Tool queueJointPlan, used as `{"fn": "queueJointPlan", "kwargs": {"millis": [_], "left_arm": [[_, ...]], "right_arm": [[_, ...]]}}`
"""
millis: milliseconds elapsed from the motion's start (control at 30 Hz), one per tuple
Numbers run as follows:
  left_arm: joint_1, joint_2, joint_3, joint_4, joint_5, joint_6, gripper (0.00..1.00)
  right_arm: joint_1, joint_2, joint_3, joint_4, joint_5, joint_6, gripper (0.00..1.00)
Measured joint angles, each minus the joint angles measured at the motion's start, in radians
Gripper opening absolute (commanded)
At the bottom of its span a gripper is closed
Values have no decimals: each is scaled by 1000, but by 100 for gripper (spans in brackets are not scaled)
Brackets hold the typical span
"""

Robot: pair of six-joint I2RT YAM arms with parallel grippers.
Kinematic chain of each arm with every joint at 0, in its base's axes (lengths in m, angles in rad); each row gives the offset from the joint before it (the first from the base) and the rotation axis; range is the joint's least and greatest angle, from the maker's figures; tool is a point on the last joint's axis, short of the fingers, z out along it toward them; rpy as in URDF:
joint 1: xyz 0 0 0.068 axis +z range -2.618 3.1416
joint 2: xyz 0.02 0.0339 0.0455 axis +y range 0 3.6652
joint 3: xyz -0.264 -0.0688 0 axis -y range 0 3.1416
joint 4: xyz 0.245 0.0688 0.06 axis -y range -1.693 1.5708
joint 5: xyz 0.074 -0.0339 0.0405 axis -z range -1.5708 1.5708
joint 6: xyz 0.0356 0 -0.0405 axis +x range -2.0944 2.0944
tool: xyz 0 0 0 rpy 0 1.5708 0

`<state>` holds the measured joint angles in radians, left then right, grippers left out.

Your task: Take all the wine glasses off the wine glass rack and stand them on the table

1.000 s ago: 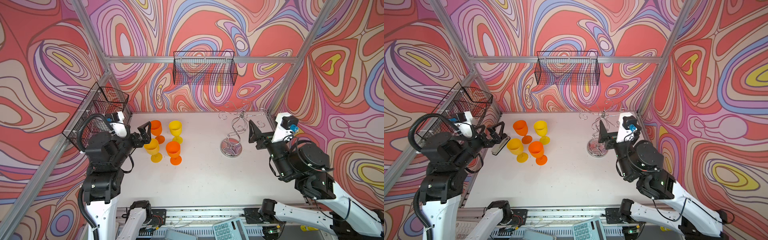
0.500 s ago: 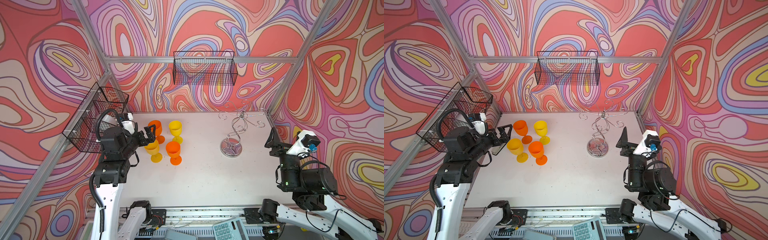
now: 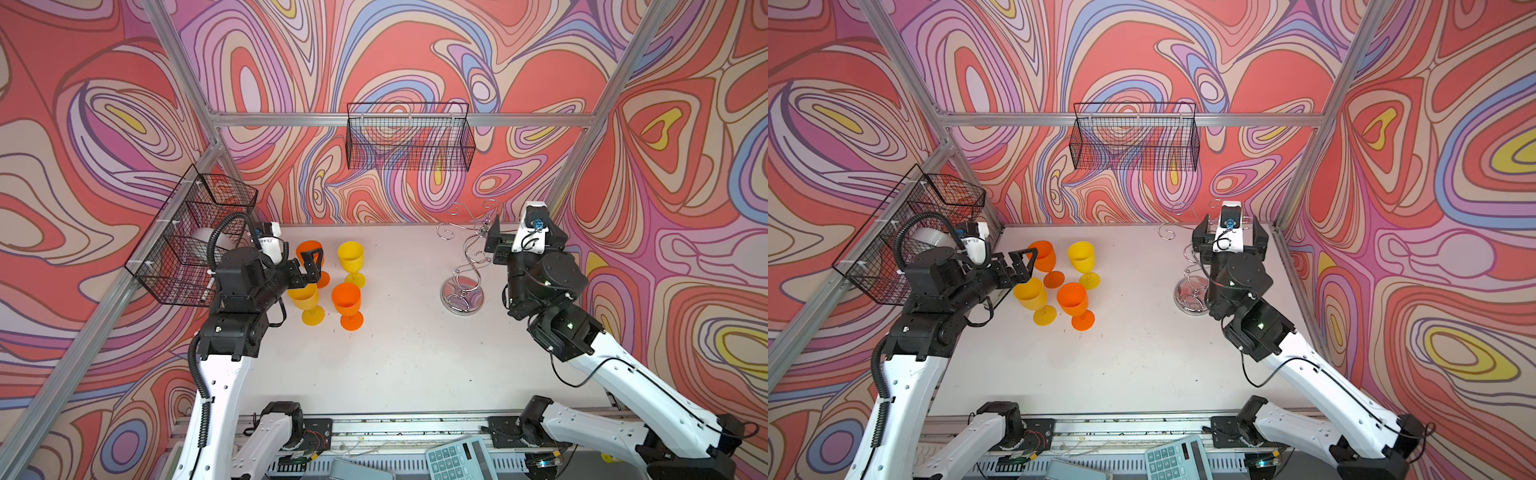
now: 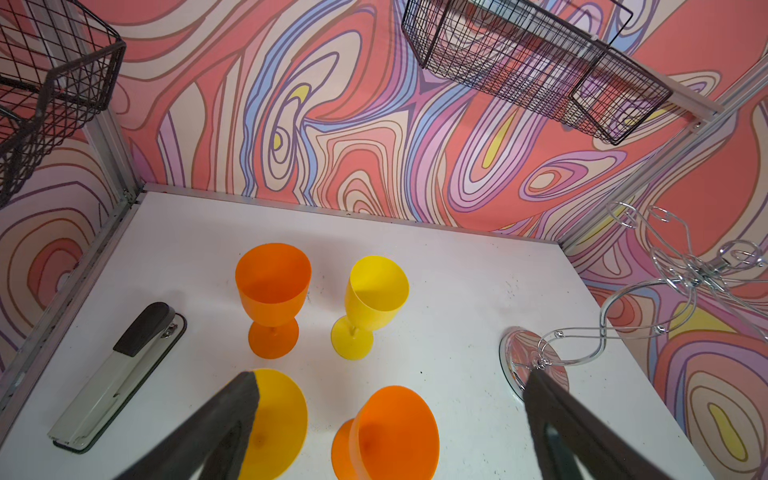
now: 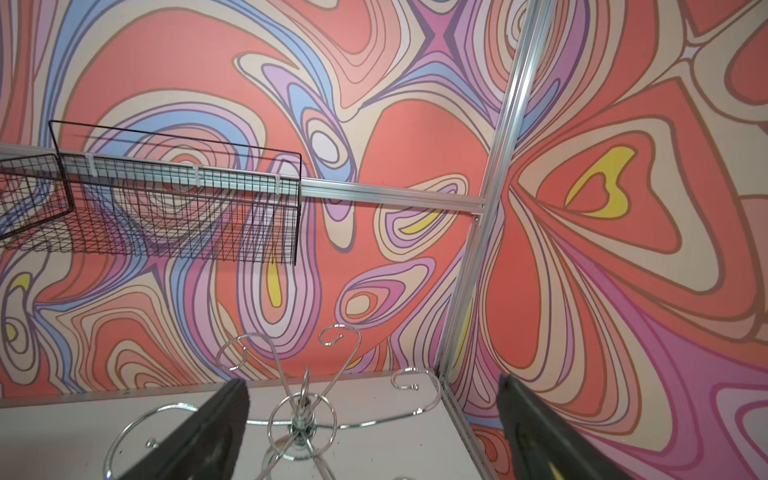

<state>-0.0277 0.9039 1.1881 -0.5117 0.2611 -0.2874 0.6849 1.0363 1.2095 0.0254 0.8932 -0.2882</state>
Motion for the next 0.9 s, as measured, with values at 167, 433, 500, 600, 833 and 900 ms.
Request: {"fn": "queueJointPlan", "kwargs": {"millis": [167, 433, 500, 600, 833, 900], "left_arm": [[-9, 2, 0, 3, 0, 3, 100], [-13, 33, 0, 20, -4, 7, 100], [-13, 39, -2, 25, -13, 8, 100], [-15, 40, -23, 46, -36, 11, 100], [-18, 38, -103, 95, -106, 14, 99], [-18, 31, -142, 121, -138, 14, 99]], "right_arm": [[-252, 81, 175, -162, -203, 140, 99], [-737, 104, 191, -321, -562, 397, 98], [-838, 72, 123, -325, -623, 449, 98], [-903, -6, -4, -327, -674, 502, 99], [-906, -207, -307, -237, -701, 552, 99], [-906, -246, -385, -210, -701, 556, 98]]}}
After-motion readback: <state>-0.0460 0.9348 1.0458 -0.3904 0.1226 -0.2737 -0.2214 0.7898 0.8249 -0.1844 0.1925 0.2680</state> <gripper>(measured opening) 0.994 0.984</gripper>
